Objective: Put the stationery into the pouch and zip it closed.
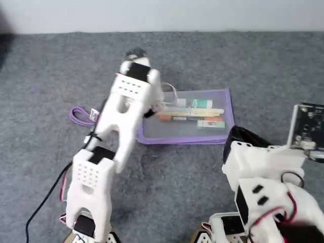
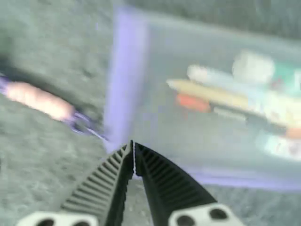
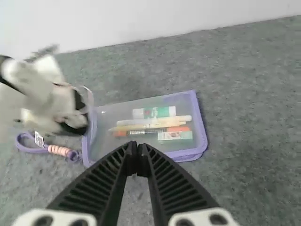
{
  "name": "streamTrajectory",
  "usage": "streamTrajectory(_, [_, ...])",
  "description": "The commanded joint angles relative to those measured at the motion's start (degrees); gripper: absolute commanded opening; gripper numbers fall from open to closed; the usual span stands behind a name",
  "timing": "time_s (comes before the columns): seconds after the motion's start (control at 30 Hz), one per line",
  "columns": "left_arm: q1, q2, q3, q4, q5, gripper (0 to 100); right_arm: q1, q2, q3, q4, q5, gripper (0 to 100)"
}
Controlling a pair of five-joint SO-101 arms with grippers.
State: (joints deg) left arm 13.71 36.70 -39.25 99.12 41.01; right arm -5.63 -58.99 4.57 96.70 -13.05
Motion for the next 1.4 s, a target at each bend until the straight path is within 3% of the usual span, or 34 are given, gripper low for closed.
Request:
streamTrajectory(0.0, [-9.2,-5.8,-1.8,1.5,-0.7,1,0.7,7.0,-0.2,-0.1,-0.6,0.8])
streamTrajectory(0.1, [-16.3,-8.7,-0.1,1.5,-4.4,1,-0.8,14.2,-0.3,-0.2,-0.6,0.8])
streamTrajectory(0.23, [-24.0,-16.1,6.5,1.5,-7.6,1,-9.0,22.7,-0.5,-2.6,-0.5,0.8])
streamTrajectory(0.4, [-31.1,-26.7,18.3,1.4,-12.2,1,-20.3,31.4,-0.4,-13.8,0.1,0.9])
streamTrajectory(0.63, [-39.0,-37.1,30.1,1.3,-14.2,1,-29.9,46.5,-0.6,-27.7,6.5,0.9])
streamTrajectory(0.87, [-42.0,-42.6,38.4,1.3,-14.2,1,-35.8,58.6,-0.8,-40.7,14.9,1.2])
streamTrajectory(0.97, [-42.7,-44.0,40.7,1.3,-14.2,1,-37.3,63.7,-3.6,-42.2,17.1,9.0])
streamTrajectory(1.1, [-42.8,-45.3,42.5,1.3,-14.1,1,-37.5,72.8,-12.5,-40.0,17.2,24.2])
streamTrajectory(1.37, [-42.8,-45.5,42.9,1.2,-13.9,1,-37.9,94.2,-38.8,-31.6,17.5,21.1])
